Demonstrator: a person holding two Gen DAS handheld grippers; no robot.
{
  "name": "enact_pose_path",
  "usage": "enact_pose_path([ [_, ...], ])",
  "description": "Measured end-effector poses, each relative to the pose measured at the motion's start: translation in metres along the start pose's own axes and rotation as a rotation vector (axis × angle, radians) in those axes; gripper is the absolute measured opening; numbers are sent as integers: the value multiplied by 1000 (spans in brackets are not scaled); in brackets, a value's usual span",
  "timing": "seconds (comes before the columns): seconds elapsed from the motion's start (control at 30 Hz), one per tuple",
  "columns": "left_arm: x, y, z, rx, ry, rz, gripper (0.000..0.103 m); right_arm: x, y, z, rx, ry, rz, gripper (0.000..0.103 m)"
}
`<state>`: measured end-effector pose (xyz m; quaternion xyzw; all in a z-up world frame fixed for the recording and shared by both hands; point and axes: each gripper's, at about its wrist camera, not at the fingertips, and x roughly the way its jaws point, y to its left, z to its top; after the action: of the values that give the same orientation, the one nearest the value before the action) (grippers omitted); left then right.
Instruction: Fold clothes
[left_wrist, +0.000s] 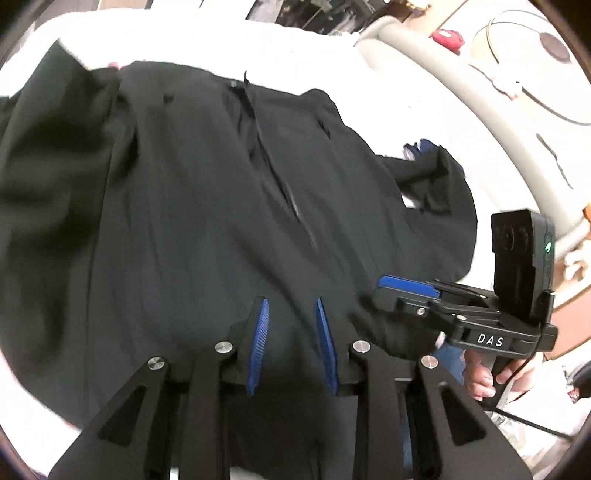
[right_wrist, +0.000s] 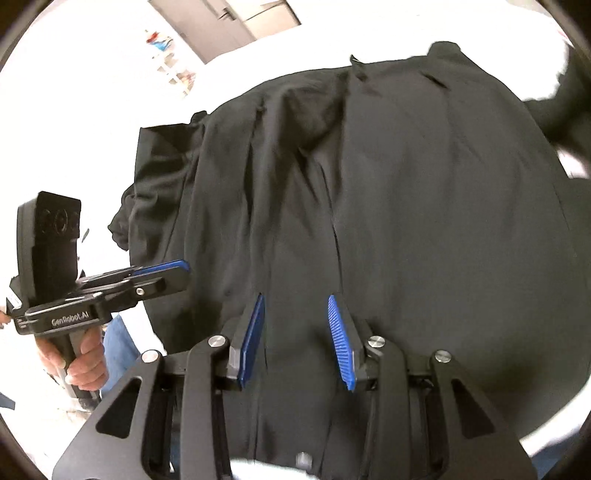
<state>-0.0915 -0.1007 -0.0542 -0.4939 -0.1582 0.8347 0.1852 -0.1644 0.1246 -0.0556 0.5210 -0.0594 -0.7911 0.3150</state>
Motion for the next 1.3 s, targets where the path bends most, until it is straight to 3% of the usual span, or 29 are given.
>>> enact_pose_path([
  [0.1, 10, 18, 32, -9, 0, 52, 30, 32, 4, 50, -42, 31, -23, 36],
  [0.23, 49, 27, 68, -50, -6, 91, 34, 80, -7, 92, -57, 92, -38, 39],
  [0.33, 57, 49, 75, -61, 14, 107, 35, 116, -15, 124, -69, 138, -49, 43],
  [0.5, 78, 68, 79, -91, 35, 92, 36, 159, -24, 147, -63, 169, 28, 42],
  [0.53, 81, 70, 79, -96, 38, 89, 36, 163, -25, 149, -60, 164, 43, 37],
  [0.6, 86, 74, 80, -107, 41, 80, 37, 169, -25, 152, -46, 158, 113, 7],
  [0.67, 89, 78, 80, -115, 44, 72, 37, 168, -21, 151, -76, 123, 83, 0],
  [0.87, 87, 79, 82, -117, 34, 77, 37, 109, -23, 152, -72, -38, 0, 0],
  [1.23, 93, 84, 84, -146, 58, 83, 40, 101, -69, 144, 25, 55, -116, 0],
  [1.3, 86, 78, 91, -127, 52, 79, 40, 99, -77, 143, 42, 71, -138, 4],
])
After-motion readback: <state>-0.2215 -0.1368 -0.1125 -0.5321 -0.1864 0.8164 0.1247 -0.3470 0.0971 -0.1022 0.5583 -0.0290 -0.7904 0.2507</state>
